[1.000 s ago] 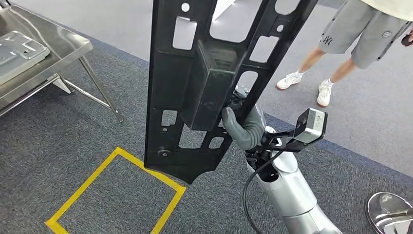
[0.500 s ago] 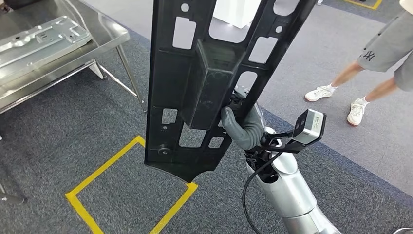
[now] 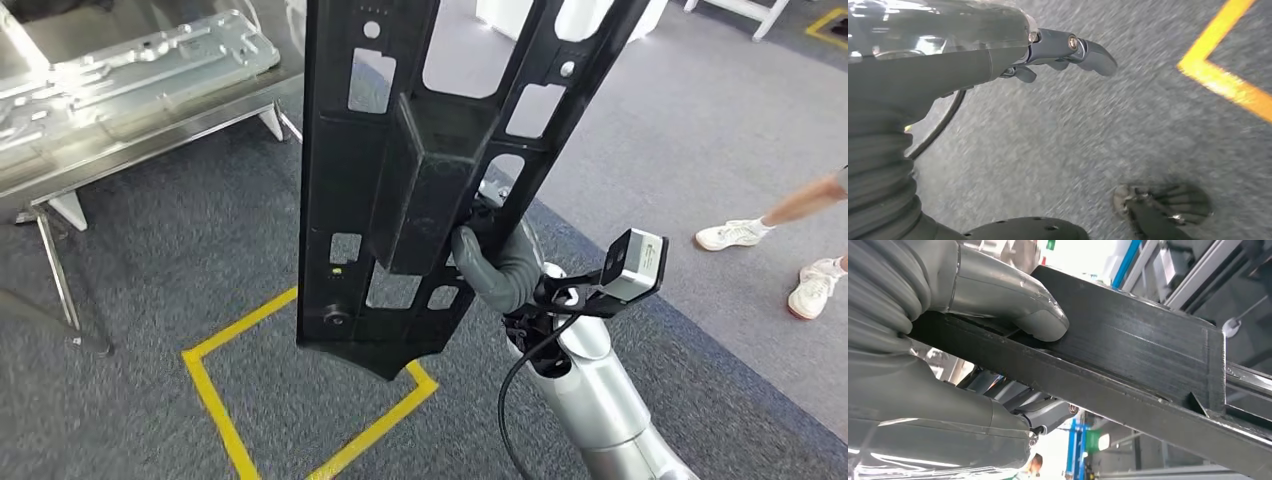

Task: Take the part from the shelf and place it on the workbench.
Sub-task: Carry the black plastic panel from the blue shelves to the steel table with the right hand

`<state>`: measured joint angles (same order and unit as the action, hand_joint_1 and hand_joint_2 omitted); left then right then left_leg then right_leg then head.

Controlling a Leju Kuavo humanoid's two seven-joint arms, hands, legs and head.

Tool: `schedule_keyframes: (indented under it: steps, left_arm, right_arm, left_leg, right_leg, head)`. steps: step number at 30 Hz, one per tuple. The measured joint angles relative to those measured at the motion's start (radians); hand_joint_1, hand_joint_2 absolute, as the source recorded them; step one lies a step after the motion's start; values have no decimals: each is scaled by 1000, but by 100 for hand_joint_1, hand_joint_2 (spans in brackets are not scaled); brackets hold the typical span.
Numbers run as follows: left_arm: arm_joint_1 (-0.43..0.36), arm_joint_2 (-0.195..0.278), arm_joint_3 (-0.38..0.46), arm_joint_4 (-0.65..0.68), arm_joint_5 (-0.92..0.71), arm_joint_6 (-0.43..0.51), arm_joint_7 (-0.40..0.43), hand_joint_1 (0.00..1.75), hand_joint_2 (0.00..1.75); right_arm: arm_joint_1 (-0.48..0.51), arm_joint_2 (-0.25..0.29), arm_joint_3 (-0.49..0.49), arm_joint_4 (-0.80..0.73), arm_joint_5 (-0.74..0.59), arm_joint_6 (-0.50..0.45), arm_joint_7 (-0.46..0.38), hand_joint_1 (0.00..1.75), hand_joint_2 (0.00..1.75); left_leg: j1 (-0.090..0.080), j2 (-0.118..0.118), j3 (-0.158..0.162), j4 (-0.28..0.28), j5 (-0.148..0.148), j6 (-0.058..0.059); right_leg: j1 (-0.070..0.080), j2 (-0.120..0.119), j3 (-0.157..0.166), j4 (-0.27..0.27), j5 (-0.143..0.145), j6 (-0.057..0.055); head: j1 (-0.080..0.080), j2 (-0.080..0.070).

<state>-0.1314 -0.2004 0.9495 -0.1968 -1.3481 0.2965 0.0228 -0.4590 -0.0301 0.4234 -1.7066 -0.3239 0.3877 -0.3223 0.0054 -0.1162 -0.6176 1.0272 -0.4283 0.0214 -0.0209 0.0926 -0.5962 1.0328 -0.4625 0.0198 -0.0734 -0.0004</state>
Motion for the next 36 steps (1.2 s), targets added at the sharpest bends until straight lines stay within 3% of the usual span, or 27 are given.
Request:
schedule_keyframes:
  steps: [2,3,5,7,9,10,11,13,14,15,17,18,20,22,23,24,25,27,28,30,31,33,34,36]
  left_arm:
    - [2,1,0,0,-1,0,1,0,175]
    - [2,1,0,0,-2,0,1,0,175]
    - [2,3,0,0,-2,0,2,0,175]
    - [-1,5,0,0,-2,1,3,0,175]
    - [-4,7,0,0,-2,1,4,0,175]
    - [-4,8,0,0,-2,1,4,0,175]
    - [-3,9,0,0,-2,1,4,0,175]
    - [0,11,0,0,-2,1,5,0,175]
    - [1,11,0,0,-3,0,5,0,175]
    - [2,11,0,0,-3,0,5,0,175]
    - [4,11,0,0,-3,-1,4,0,175]
    - [5,9,0,0,-2,-1,4,0,175]
    - [3,6,0,0,-3,-1,4,0,175]
    - [2,5,0,0,-3,-1,4,0,175]
    - [2,5,0,0,-3,-1,4,0,175]
    - [2,5,0,0,-3,-1,3,0,175]
    - [2,5,0,0,-3,0,2,0,175]
    - [3,5,0,0,-3,0,1,0,175]
    - [3,5,0,0,-3,1,1,0,175]
    - [3,6,0,0,-3,2,2,0,175]
    - [4,6,0,0,-3,4,3,0,175]
    - [6,7,0,0,-3,7,4,0,175]
    - [7,7,0,0,-4,8,5,0,175]
    - [7,7,0,0,-5,9,7,0,175]
  right_arm:
    - [0,0,0,0,0,0,-2,175,175]
    - [-1,0,0,0,0,0,-4,175,175]
    - [-2,1,0,0,0,0,-6,175,175]
    - [-2,2,0,0,0,0,-6,175,175]
    - [0,2,0,2,0,0,-5,175,175]
    - [1,2,0,2,0,0,-5,175,175]
    - [1,2,0,2,0,0,-5,175,175]
    - [0,1,0,2,0,0,-5,175,175]
    - [0,1,0,2,0,0,-5,175,175]
    - [0,1,0,2,0,0,-5,175,175]
    - [-1,1,1,2,0,0,-5,175,175]
    - [-2,1,1,2,0,0,-5,175,175]
    - [-3,1,1,2,0,0,-6,175,175]
    - [-1,0,0,2,0,0,-6,175,175]
    - [1,-1,0,3,0,0,-7,175,175]
    - [3,-2,0,3,1,0,-7,175,175]
    - [5,-2,0,4,1,0,-7,175,175]
    - [6,-3,0,5,3,0,-7,175,175]
    - [5,-4,0,5,3,1,-7,175,175]
    - [4,-4,0,4,5,1,-7,175,175]
    - [4,-4,0,4,6,2,-7,175,175]
    - [2,-4,0,4,7,4,-8,175,175]
    - [1,-4,0,3,7,5,-8,175,175]
    - [-3,-4,1,2,8,6,-8,175,175]
  left_leg:
    - [3,-22,-6,-4,4,-14]
    - [1,-16,-9,0,1,-19]
    - [-3,34,-33,58,-33,-29]
    - [-1,88,-94,189,-98,-37]
    - [2,102,-137,280,-127,-43]
    - [3,105,-129,270,-113,-45]
    - [4,112,-101,218,-82,-45]
    - [0,149,-21,71,-25,-38]
    - [-4,165,4,22,-12,-32]
    - [-8,174,14,-3,-10,-25]
    - [-11,158,11,-8,-11,-11]
    - [-10,148,12,-11,-9,-5]
    - [-5,128,15,-19,-3,7]
    - [-3,109,15,-21,-1,14]
    - [-4,97,15,-20,-1,16]
    - [-5,84,15,-19,-1,16]
    - [-5,70,15,-17,-1,16]
    - [-4,42,15,-10,-3,13]
    - [-4,29,14,-7,-5,10]
    - [-2,8,6,1,-7,0]
    - [0,-1,1,1,-6,-6]
    - [6,-18,-2,-7,-4,-19]
    - [6,-10,-6,-1,-9,-24]
    - [6,37,-39,70,-45,-35]
  right_leg:
    - [1,-19,3,-7,2,-8]
    - [-1,-32,7,-12,3,-15]
    - [-6,-63,17,-22,5,-27]
    - [-2,-93,21,-23,1,-35]
    - [1,-125,23,-23,-2,-36]
    - [1,-139,24,-23,-4,-35]
    - [1,-151,27,-22,-7,-33]
    - [4,-172,34,-21,-14,-26]
    - [7,-181,36,-20,-16,-21]
    - [10,-189,37,-19,-18,-16]
    - [14,-208,39,-21,-20,-6]
    - [12,-204,41,-18,-24,-1]
    - [7,-159,20,30,-58,7]
    - [5,-108,-44,156,-120,11]
    - [5,-100,-80,224,-142,12]
    - [5,-98,-106,268,-149,13]
    - [5,-97,-114,274,-134,13]
    - [2,-85,-75,172,-58,10]
    - [-1,-61,-44,101,-27,8]
    - [-4,-22,-8,12,2,5]
    - [-3,-12,-5,3,-2,2]
    - [0,-33,-2,-4,3,-9]
    - [-1,-44,4,-14,7,-17]
    - [-5,-73,18,-36,15,-31]
  head:
    - [0,0]
    - [0,0]
    - [-1,0]
    - [-1,0]
    - [-1,0]
    - [-1,0]
    - [-1,0]
    - [-1,0]
    - [-1,0]
    - [-1,0]
    - [-1,0]
    - [-1,0]
    - [-1,0]
    - [-1,0]
    - [-1,0]
    - [-1,0]
    - [-1,0]
    - [-1,0]
    - [-1,0]
    - [-1,0]
    - [-1,0]
    - [-1,0]
    - [-1,0]
    - [-1,0]
